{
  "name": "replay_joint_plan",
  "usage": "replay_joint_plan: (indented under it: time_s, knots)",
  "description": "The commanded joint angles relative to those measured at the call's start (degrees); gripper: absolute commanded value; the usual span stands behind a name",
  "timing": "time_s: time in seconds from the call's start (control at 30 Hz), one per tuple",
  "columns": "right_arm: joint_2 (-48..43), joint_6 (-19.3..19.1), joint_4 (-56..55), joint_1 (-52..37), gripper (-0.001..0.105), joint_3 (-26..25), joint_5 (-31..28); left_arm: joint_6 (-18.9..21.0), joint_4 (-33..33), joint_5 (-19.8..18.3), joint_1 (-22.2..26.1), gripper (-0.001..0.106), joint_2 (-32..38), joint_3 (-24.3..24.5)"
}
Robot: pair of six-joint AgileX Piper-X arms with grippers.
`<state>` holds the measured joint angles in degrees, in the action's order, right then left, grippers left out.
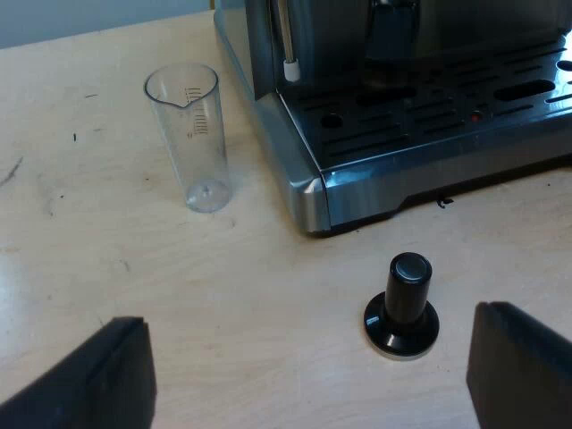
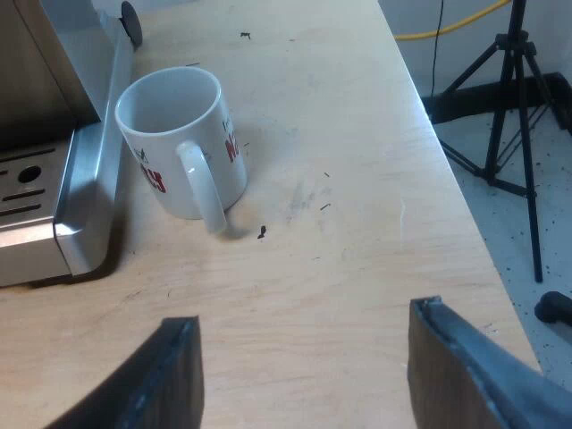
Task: Place mug into machine
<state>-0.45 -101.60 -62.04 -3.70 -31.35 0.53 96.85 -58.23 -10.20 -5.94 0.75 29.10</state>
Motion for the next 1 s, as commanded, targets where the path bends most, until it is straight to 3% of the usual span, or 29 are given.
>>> replay_joint_plan:
  time_s: [0.03,0.37,0.5,0.73,0.8,1.0]
  knots:
    - [-2.5,-0.2,0.5,0.0,0.052,-0.2,0.2,-0.7,0.6,0.1,-0.2,0.072,8.0,0.1]
    - [-2.1,-0.6,0.0,0.0,0.053,-0.5,0.2,0.2,0.5,-0.2,-0.2,0.072,5.1,0.2]
    - [0.7,-1.4,-3.8,0.0,0.053,-3.6,0.2,1.3,0.5,-5.9,-0.4,0.076,0.1,2.7]
    - [7.7,-2.8,-6.1,0.0,0.053,-8.8,-0.5,2.4,7.2,-8.6,-0.6,0.078,-7.9,8.3]
    - [12.0,-5.1,-5.9,0.0,0.053,-11.7,-0.5,2.4,9.1,-8.9,-2.0,0.078,-10.3,9.3]
    - [18.7,-5.1,-1.4,0.0,0.053,-14.4,0.2,2.4,14.6,-9.0,-9.8,0.078,-19.1,11.1]
